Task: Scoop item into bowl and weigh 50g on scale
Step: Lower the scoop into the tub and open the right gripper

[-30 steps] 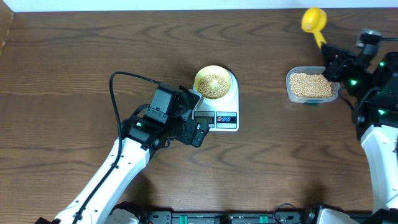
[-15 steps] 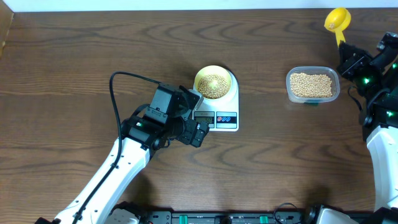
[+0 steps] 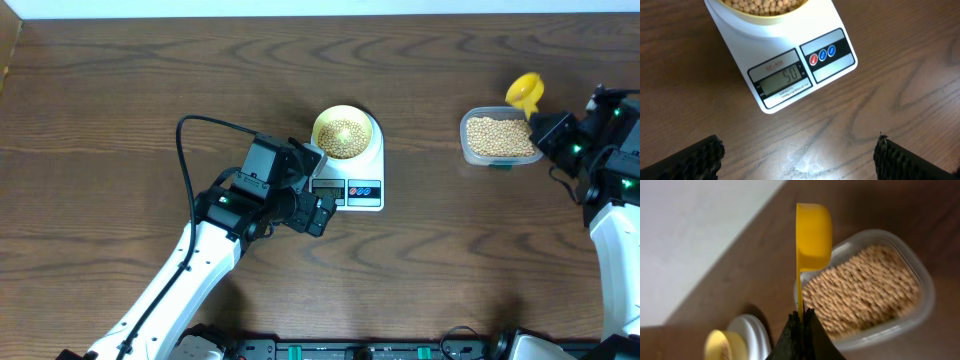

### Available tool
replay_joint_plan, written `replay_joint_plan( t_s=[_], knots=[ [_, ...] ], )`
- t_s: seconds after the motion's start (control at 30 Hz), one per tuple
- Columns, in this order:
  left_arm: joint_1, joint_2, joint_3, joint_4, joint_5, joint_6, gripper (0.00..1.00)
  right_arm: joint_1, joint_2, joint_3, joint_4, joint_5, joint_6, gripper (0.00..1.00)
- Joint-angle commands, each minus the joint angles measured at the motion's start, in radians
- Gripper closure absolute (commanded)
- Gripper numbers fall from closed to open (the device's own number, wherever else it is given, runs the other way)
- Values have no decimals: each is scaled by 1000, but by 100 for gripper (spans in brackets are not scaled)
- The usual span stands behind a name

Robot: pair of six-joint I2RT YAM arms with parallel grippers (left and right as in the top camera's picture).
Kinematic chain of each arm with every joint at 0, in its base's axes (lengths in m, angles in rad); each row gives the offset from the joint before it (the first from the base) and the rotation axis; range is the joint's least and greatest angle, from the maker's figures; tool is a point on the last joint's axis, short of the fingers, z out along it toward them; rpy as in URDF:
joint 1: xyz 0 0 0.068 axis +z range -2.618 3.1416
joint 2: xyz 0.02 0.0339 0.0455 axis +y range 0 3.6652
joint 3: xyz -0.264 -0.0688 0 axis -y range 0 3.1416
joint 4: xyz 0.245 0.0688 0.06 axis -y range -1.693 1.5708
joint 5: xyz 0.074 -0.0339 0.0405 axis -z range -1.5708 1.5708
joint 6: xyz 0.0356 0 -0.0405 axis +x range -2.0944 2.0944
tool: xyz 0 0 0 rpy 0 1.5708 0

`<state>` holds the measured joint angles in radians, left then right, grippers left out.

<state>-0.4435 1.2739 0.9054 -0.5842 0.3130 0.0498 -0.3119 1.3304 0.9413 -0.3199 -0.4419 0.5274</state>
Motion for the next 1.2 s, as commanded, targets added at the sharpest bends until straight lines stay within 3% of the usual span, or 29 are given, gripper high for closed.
replay_joint_plan(
  t_s=[0.0,0.47,0.6,0.9,0.93,1.07,1.1,1.17],
  knots=[
    [-1,6,15,-3,8,10,2,-4,-18,7,-32,11,-180,99],
    [-1,6,15,-2,8,10,2,179,-18,7,-171,430,-553,99],
    [-1,6,15,-2,8,10,2,208,-15,7,-153,535,-563,99],
    [-1,6,15,-2,8,10,2,209,54,6,-168,425,-526,99],
    [-1,6,15,-2,8,10,2,209,65,6,-161,424,-505,97],
    [-1,6,15,-3,8,9,2,209,88,6,-154,424,-467,75],
    [-1,6,15,-2,8,9,2,208,88,6,-152,425,-467,60],
    [-1,6,15,-2,8,9,2,208,84,7,-148,435,-442,47]
  ],
)
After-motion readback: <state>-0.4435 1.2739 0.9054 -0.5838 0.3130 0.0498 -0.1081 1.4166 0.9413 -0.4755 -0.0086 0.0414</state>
